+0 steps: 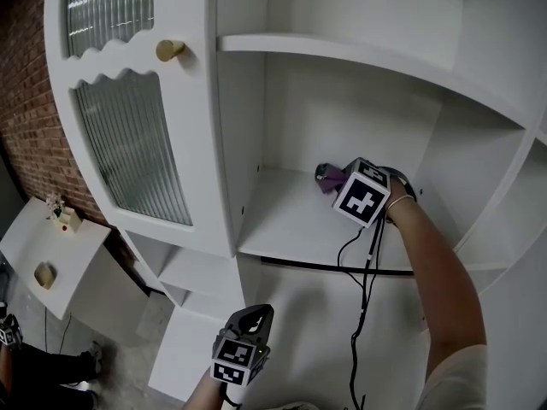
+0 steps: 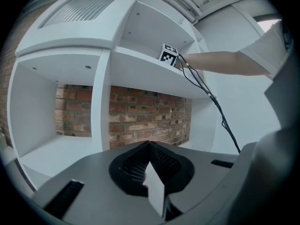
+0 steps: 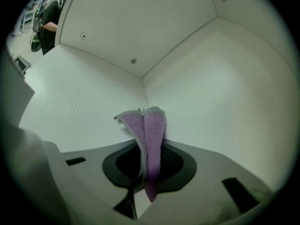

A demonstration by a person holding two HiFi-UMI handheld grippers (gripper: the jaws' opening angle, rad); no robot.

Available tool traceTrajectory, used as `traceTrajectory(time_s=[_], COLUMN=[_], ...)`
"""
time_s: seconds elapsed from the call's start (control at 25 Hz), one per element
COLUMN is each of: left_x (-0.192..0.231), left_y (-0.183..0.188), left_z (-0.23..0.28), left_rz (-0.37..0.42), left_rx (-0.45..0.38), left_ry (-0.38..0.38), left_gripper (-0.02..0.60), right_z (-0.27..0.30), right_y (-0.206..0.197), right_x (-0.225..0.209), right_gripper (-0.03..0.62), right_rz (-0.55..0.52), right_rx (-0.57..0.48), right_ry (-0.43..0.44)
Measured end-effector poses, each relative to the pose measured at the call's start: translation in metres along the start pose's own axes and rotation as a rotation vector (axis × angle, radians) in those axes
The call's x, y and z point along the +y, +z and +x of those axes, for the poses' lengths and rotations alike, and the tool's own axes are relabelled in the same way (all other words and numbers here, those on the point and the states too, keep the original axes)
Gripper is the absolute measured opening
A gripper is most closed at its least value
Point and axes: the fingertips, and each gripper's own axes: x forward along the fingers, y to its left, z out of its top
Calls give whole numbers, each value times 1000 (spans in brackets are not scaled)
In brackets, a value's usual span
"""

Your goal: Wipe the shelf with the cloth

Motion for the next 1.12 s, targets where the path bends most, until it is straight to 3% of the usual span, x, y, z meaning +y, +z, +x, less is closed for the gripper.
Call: traceTrajectory(time_s=[0.12,0.28,0.4,0.52,0.64,0.88,1.12], left_x=[-2,-6,-15,-28,-43,-66,-71], left_y=[4,12,21,27,30,37,37], left_z=[-4,-12,-17,-20,-22,-31,-30], left_rz=[-5,16,28,44,49,60,47], left_rx=[-12,-26,-48,-60,-76,-70,-79], left_ry=[-8,-13,-33,-66,-103,-173,-196], left_gripper=[14,14,14,14,14,14,14], right_z=[-6,-26,-55,-87,-115,-146,-160], right_y=[-8,-19,-25,-39,-52,-91,-116], right_x=[2,3,9,26,46,63,85], right_gripper=[72,72,72,72,72,72,72], right_rz=[-73,-28,-17,-57,-12,-5,8], right_rx=[57,64,39,113,196,320,339], right_ry=[-46,-58,-34,19,61,62,141])
